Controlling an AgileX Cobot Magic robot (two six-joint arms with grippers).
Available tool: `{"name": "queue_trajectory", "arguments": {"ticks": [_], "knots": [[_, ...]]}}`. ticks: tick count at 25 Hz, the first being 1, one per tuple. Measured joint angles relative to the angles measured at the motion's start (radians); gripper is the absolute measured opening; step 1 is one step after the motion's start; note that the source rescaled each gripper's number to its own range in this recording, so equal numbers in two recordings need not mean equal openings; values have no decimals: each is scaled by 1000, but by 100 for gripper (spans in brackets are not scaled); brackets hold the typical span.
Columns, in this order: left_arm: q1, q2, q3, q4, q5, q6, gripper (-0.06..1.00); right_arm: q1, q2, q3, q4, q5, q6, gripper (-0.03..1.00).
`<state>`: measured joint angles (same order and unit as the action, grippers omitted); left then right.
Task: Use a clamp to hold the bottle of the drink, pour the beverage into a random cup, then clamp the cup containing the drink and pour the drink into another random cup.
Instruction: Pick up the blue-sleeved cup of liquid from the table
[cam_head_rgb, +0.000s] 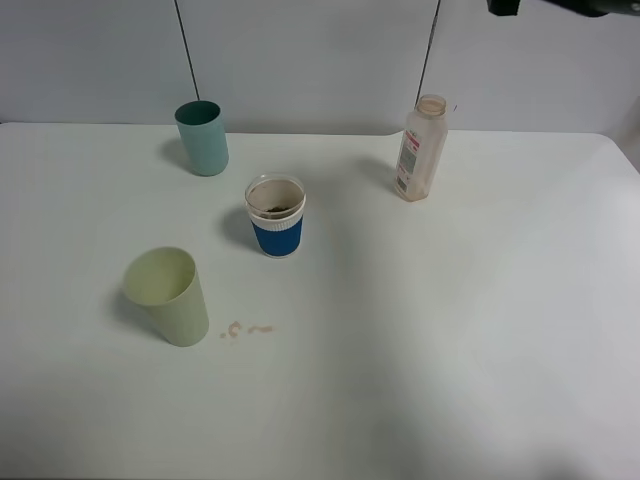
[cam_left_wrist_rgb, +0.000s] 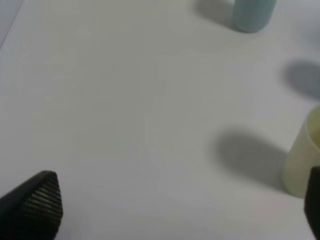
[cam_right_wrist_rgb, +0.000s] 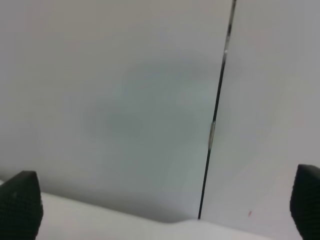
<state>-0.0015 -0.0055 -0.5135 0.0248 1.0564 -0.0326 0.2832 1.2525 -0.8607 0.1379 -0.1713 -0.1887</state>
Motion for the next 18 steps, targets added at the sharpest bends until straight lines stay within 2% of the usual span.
{"name": "queue_trajectory", "arguments": {"ticks": [3,10,13,16,18], "knots": [[0,0,0,0,0,0,93,0,-82,0,6,141,0,100],[0,0,0,0,0,0,93,0,-266,0,-7,350,10,100],[0,0,0,0,0,0,93,0,-331,0,-91,476,73,100],[0,0,0,0,0,0,93,0,-399,0,-227,604,183,100],[0,0,0,0,0,0,93,0,-455,0,-280,669,240,100]]}}
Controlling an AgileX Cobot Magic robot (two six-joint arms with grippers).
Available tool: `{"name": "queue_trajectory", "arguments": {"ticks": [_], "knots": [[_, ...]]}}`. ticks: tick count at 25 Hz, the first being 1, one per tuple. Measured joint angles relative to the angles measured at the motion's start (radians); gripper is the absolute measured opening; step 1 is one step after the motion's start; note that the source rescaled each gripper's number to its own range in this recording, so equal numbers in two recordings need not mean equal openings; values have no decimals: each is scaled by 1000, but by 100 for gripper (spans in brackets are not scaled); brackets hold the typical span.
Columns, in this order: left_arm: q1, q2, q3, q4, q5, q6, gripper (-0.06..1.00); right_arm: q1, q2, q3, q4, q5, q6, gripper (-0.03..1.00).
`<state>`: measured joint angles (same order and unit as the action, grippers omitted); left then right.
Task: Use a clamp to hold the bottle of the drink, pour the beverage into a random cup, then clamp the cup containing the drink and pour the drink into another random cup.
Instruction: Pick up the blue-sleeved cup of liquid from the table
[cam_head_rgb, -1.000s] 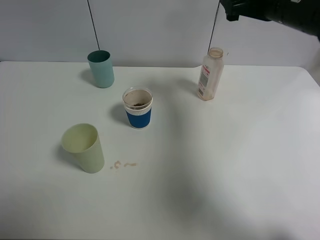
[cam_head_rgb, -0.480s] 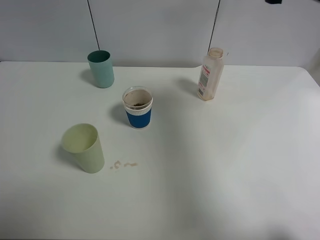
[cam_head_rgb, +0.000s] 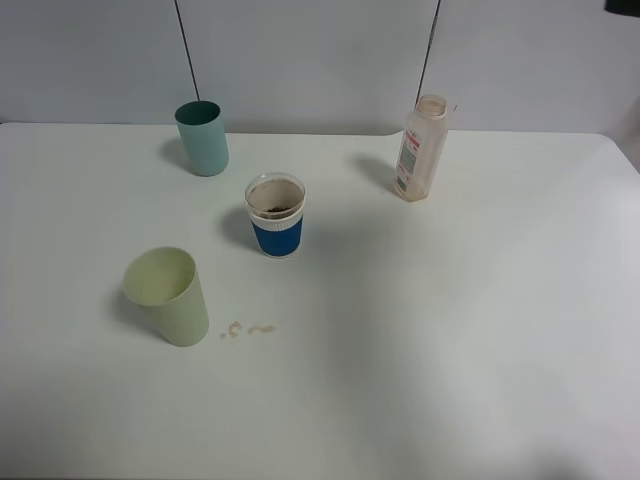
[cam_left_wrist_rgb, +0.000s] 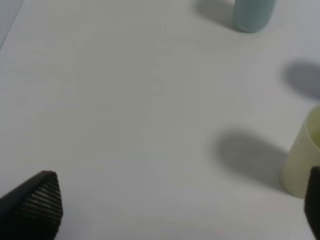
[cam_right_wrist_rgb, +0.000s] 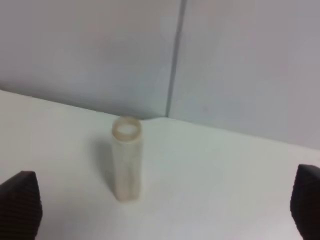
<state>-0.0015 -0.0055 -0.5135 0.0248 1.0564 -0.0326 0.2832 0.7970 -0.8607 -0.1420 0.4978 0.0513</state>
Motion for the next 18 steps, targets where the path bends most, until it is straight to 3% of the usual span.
{"name": "queue_trajectory", "arguments": {"ticks": [13,18], "knots": [[0,0,0,0,0,0,93,0,-414,0,-37,457,29,100],[0,0,0,0,0,0,93,0,-537,48,4,565,29,100]]}}
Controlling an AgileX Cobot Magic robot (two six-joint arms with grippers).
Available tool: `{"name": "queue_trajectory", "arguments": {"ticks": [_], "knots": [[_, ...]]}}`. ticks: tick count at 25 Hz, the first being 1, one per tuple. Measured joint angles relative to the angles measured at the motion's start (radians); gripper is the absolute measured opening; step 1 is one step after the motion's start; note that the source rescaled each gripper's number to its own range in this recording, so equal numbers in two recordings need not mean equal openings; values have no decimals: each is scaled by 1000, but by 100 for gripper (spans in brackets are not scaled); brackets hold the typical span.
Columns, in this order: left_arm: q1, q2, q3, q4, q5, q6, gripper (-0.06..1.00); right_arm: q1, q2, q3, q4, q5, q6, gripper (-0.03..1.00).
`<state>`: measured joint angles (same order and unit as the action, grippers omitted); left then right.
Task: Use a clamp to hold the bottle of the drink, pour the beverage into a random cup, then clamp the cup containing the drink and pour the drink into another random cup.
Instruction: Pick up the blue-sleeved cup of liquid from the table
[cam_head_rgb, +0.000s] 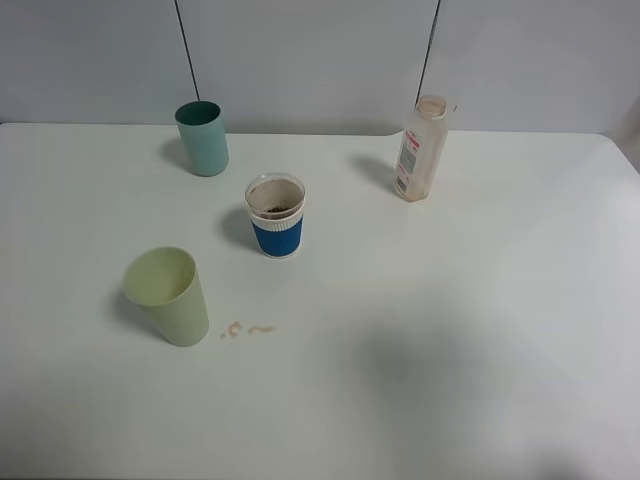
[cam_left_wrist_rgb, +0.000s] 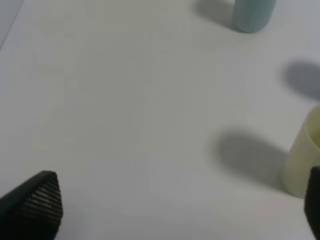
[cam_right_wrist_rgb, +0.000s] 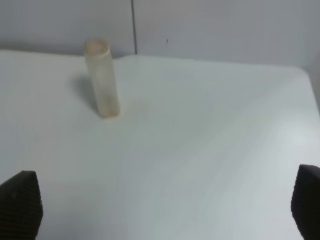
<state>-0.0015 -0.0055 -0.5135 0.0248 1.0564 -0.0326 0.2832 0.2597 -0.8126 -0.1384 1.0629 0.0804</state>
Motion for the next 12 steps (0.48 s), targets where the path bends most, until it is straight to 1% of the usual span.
{"name": "queue_trajectory", "arguments": {"ticks": [2,7,12], "knots": [[0,0,0,0,0,0,93,0,-52,62,27,24,0,100],[0,0,0,0,0,0,93,0,-190,195,72,35,8,100],[0,0,0,0,0,0,93,0,-262,248,72,45,11,100]]}}
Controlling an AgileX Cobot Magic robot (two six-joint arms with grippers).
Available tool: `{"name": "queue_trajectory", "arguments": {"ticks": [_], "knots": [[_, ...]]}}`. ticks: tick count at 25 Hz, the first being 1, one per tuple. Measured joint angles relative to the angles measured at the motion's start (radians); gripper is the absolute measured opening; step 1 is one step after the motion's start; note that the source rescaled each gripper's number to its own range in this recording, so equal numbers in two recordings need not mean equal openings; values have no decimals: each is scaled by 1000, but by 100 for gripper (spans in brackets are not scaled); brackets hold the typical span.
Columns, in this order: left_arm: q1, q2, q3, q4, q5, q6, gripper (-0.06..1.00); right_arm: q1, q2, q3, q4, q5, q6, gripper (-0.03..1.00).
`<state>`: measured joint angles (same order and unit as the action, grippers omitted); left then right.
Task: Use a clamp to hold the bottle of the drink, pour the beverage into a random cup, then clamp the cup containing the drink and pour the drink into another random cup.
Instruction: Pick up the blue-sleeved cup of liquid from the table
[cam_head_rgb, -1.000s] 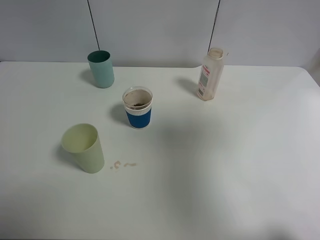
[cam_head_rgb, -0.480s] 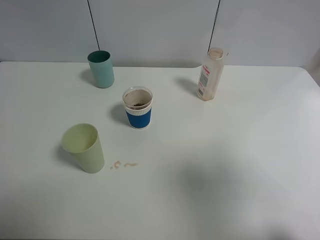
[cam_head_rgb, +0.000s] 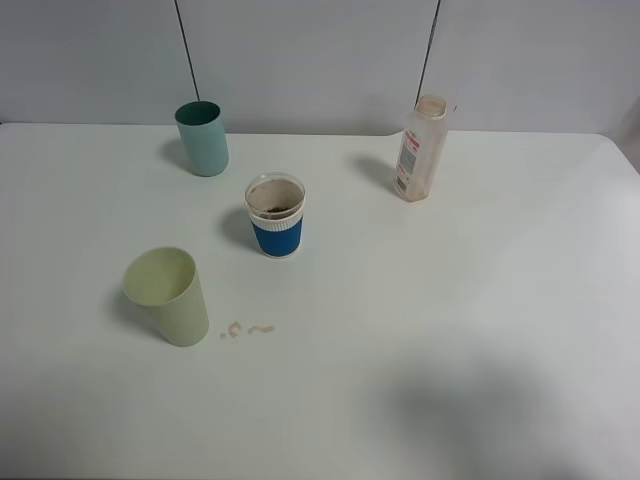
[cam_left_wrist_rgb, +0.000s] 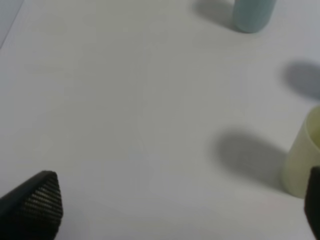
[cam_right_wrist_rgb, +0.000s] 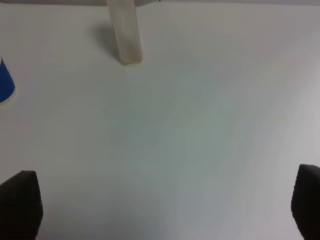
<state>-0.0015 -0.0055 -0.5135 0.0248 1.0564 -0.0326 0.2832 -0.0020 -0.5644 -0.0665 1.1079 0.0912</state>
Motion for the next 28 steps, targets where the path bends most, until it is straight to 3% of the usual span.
{"name": "queue_trajectory", "arguments": {"ticks": [11,18,28], "knots": [[0,0,0,0,0,0,93,0,-1,65,-14,-43,54,100],[0,0,0,0,0,0,93,0,-1,65,-86,-43,149,100],[0,0,0,0,0,0,93,-4,-1,65,-87,-43,157,100]]}}
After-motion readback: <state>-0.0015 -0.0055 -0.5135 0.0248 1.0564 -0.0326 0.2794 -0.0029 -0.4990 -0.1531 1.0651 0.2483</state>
